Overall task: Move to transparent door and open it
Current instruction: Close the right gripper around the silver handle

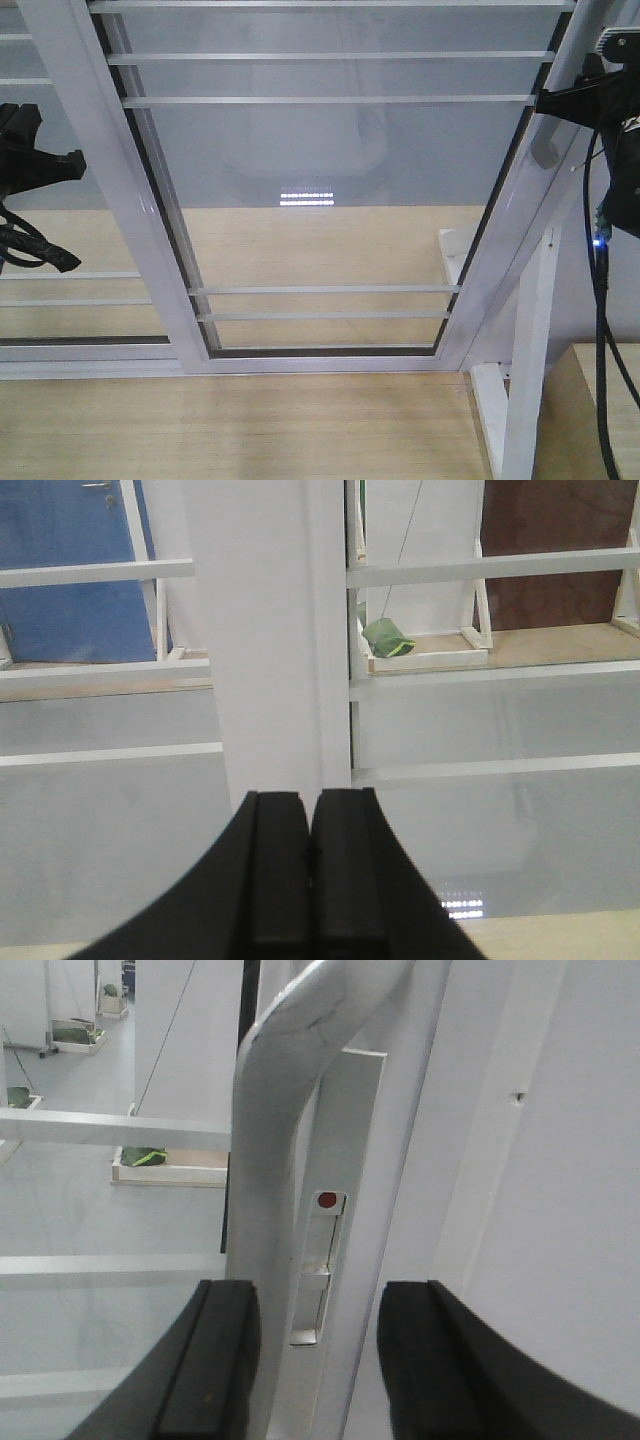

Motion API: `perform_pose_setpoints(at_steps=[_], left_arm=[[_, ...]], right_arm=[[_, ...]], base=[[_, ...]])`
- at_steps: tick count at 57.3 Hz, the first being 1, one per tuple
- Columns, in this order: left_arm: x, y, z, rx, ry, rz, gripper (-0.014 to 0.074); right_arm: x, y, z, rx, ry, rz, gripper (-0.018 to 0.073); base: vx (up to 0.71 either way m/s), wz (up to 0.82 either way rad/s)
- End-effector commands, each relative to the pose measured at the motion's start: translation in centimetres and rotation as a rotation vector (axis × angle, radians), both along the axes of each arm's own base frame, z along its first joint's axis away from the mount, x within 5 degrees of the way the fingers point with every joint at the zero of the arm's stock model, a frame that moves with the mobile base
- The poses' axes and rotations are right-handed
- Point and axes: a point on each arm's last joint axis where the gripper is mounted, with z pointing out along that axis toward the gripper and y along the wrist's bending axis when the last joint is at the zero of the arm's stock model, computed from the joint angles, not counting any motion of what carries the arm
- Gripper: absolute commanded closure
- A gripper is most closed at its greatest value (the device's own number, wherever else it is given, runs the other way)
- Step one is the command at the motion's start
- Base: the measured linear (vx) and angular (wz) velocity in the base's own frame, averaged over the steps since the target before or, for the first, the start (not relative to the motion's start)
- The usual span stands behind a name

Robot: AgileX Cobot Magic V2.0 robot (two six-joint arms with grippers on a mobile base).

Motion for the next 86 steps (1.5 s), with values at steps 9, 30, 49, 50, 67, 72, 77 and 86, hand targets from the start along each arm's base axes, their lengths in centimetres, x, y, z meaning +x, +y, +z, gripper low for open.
perform_pose_setpoints(at_steps=[9, 30, 49, 50, 67, 72, 77, 86], left_arm=[[0.2, -0.1, 2.5, -0.009, -0.150, 0.006, 0.0523], [0.2, -0.1, 2.5, -0.009, -0.149, 0.006, 0.0521], [0.2, -0.1, 2.5, -0.009, -0.148, 0.006, 0.0521], [0.2, -0.1, 2.5, -0.009, -0.148, 0.006, 0.0521], [0.2, -0.1, 2.5, -0.009, -0.147, 0.006, 0.0521], [0.2, -0.1, 2.5, -0.009, -0.145, 0.006, 0.0521], [0.2, -0.1, 2.5, -0.009, -0.144, 0.005, 0.0521], [0.2, -0.1, 2.5, -0.009, -0.141, 0.005, 0.0521]], right_arm=[[-0.1, -0.1, 2.8, -0.028, -0.125, 0.001, 0.0071], [0.7, -0.1, 1.0, 0.020, -0.107, -0.005, 0.0029], [1.8, 0.1, -1.4, 0.025, -0.129, 0.006, 0.0030], [1.8, 0.1, -1.5, 0.022, -0.128, 0.010, 0.0030], [2.6, 0.1, -1.8, -0.012, -0.165, 0.009, 0.0030], [3.1, 0.2, -1.5, -0.012, -0.178, 0.010, 0.0030], [3.7, 0.3, -1.3, -0.010, -0.185, 0.013, 0.0030], [4.5, 0.3, -0.5, -0.011, -0.213, 0.012, 0.0030]], base=[[0.00, 0.00], [0.00, 0.00], [0.00, 0.00], [0.00, 0.00], [0.00, 0.00], [0.00, 0.00], [0.00, 0.00], [0.00, 0.00]])
